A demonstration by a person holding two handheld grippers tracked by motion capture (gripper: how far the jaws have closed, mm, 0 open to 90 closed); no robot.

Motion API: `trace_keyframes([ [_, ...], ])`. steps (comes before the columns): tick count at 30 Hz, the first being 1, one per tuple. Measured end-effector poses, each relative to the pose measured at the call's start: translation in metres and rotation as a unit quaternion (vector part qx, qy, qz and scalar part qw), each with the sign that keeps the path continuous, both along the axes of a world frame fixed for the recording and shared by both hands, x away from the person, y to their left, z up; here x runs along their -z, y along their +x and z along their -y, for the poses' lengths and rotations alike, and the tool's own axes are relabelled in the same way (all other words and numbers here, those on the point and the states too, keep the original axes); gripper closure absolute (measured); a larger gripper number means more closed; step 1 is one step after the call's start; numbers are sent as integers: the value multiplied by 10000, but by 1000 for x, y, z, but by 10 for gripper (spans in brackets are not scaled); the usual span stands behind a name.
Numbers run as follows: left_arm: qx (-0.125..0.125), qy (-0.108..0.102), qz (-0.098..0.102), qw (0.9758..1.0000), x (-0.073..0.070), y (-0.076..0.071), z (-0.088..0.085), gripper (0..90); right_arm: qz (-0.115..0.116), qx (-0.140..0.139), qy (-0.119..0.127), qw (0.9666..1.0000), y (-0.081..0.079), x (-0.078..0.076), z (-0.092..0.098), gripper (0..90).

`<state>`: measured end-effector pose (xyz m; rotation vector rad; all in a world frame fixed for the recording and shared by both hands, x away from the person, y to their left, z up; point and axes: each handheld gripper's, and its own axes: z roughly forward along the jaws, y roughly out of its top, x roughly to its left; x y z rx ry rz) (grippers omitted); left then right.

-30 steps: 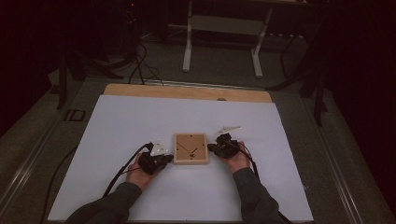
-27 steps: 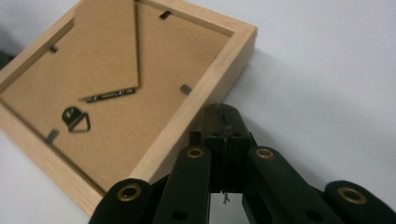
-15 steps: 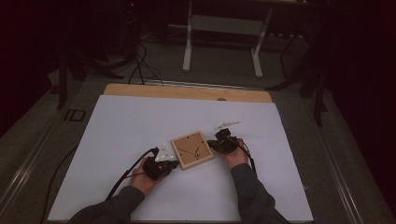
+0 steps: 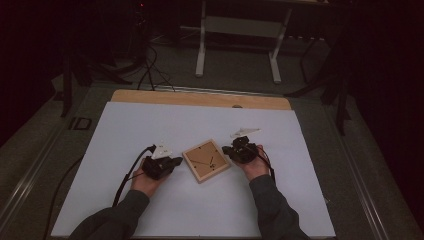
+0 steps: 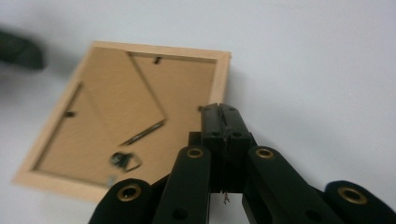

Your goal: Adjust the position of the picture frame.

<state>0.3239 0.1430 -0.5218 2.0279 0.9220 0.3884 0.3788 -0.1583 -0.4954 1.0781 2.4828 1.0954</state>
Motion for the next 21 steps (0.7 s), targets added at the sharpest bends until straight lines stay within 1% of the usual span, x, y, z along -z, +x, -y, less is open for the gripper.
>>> trace_keyframes([
  [1, -108, -73, 6, 9999, -1, 5, -4, 900, 8, -18, -2, 10000, -2, -1, 1, 900],
  [3, -217, -149, 9, 9997, -1, 11, -8, 900, 41, -97, -29, 9999, -8, -2, 3, 900],
  [4, -285, -124, 7, 9995, -1, 15, -10, 900, 59, -121, -23, 9999, -11, -2, 4, 900],
  [5, -324, -120, 11, 9994, 0, 18, -11, 900, 43, -138, -23, 9999, -14, -1, 5, 900],
  [7, -375, -188, -16, 9991, 0, 24, -12, 900, 116, -195, -99, 9997, -21, 1, 6, 900],
  [8, -395, -216, -8, 9990, 0, 27, -12, 900, 107, -211, -72, 9997, -25, 2, 7, 900],
  [11, -435, -145, 5, 9989, 1, 34, -10, 900, 127, -256, -40, 9996, -34, 5, 11, 900],
  [12, -435, -145, 5, 9989, 1, 34, -10, 900, 127, -256, -40, 9996, -34, 5, 11, 900],
  [14, -479, -167, -29, 9987, 1, 40, -8, 900, 106, -255, -17, 9996, -42, 9, 16, 900],
  [18, -464, -183, -75, 9987, 2, 46, -5, 900, 33, -278, -18, 9996, -48, 13, 20, 900],
  [19, -405, -144, -123, 9990, 5, 49, -2, 900, 0, -279, -9, 9996, -50, 14, 21, 900],
  [20, -389, -176, -154, 9990, 6, 50, 0, 900, -49, -315, -91, 9995, -54, 19, 22, 900],
  [21, -353, -150, -185, 9991, 7, 51, 0, 900, -64, -326, -124, 9994, -55, 21, 21, 900],
])
